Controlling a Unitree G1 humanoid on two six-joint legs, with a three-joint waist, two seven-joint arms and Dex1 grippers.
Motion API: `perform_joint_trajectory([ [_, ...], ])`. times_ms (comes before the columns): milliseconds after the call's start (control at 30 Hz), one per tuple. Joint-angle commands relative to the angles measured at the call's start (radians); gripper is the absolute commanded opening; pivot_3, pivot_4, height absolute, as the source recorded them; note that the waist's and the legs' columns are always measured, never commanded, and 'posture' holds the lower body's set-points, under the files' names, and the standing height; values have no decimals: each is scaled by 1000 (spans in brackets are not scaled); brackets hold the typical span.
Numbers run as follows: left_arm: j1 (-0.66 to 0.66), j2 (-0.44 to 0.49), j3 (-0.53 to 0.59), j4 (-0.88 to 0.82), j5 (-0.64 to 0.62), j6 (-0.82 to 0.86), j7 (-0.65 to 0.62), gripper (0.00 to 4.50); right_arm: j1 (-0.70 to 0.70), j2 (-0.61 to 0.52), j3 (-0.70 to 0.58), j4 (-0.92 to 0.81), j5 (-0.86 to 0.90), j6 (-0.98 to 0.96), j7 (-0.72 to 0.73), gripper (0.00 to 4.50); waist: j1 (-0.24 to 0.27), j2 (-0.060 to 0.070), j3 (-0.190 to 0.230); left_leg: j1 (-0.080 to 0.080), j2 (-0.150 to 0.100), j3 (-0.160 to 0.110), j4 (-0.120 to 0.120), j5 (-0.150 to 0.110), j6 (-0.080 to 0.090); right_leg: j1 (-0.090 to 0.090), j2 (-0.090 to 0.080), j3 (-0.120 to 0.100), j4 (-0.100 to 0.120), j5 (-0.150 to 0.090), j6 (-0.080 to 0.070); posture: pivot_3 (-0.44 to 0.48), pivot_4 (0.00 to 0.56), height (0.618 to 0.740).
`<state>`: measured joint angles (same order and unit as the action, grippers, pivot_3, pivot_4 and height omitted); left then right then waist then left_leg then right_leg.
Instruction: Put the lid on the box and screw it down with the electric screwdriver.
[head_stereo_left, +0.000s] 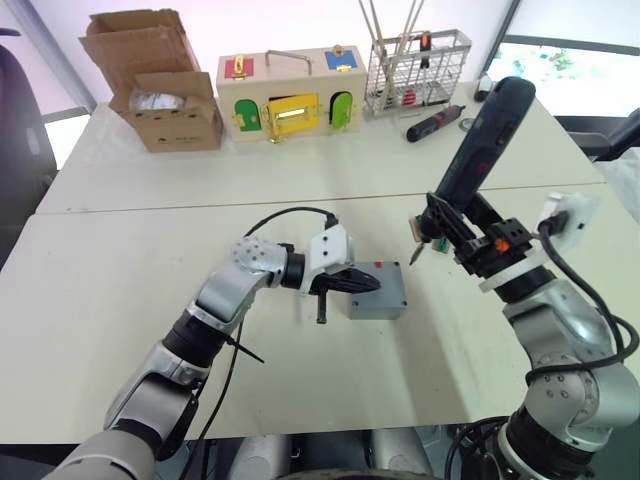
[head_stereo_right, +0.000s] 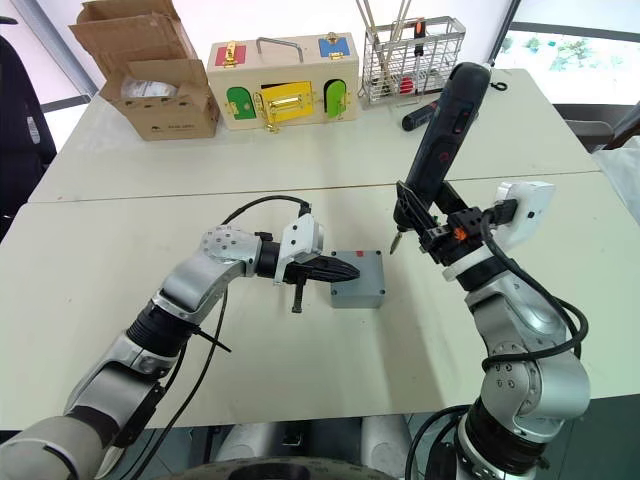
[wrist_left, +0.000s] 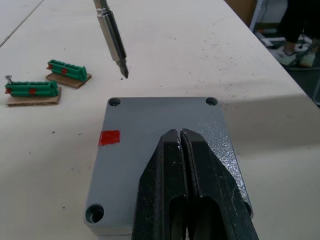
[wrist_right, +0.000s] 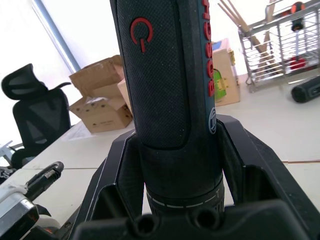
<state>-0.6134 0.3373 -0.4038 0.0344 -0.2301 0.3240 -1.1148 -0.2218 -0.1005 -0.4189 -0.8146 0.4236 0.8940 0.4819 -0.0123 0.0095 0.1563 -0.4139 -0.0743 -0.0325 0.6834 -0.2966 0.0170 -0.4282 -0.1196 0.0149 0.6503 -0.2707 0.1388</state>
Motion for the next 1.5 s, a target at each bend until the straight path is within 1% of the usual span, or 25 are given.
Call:
perform_joint_trajectory([
  [33,6,11,6,-29,8,-5,-2,0,-17,-20,27,-21,55,-66,-29,1777,0,0,0,0,0,0,0,0,0,0,0,0,0,0,0,0,150,737],
  [233,14,17,4,-49,8,1,4,0,-10,-56,57,5,95,-103,-67,1777,0,0,0,0,0,0,0,0,0,0,0,0,-1,0,0,0,150,737],
  [367,15,17,3,-57,8,5,8,0,13,-96,78,31,119,-125,-61,1777,0,0,0,0,0,0,0,0,0,0,0,0,-1,0,0,0,150,737],
  [567,16,17,2,-59,10,5,10,0,33,-112,95,62,158,-155,-81,1777,0,0,0,0,0,0,0,0,0,1,0,0,-1,0,0,0,150,737],
  [800,17,20,4,-55,11,2,10,0,61,-146,146,104,127,-230,-91,1777,0,0,0,1,0,0,0,0,0,1,0,0,-1,0,0,0,150,737],
  [1233,13,20,7,-41,16,-12,7,0,63,-183,171,146,131,-310,-127,1777,1,0,0,2,0,0,0,0,0,2,0,0,-1,0,0,0,150,737],
  [1367,13,21,7,-37,19,-16,4,0,112,-189,227,131,121,-313,-120,1777,1,0,0,2,0,0,0,0,1,3,0,0,-1,0,0,0,150,737],
  [1500,21,28,-10,-45,32,-17,-4,0,146,-226,295,138,72,-341,-104,1777,0,-2,-1,4,0,0,0,-1,1,5,0,0,-1,0,0,0,150,737],
])
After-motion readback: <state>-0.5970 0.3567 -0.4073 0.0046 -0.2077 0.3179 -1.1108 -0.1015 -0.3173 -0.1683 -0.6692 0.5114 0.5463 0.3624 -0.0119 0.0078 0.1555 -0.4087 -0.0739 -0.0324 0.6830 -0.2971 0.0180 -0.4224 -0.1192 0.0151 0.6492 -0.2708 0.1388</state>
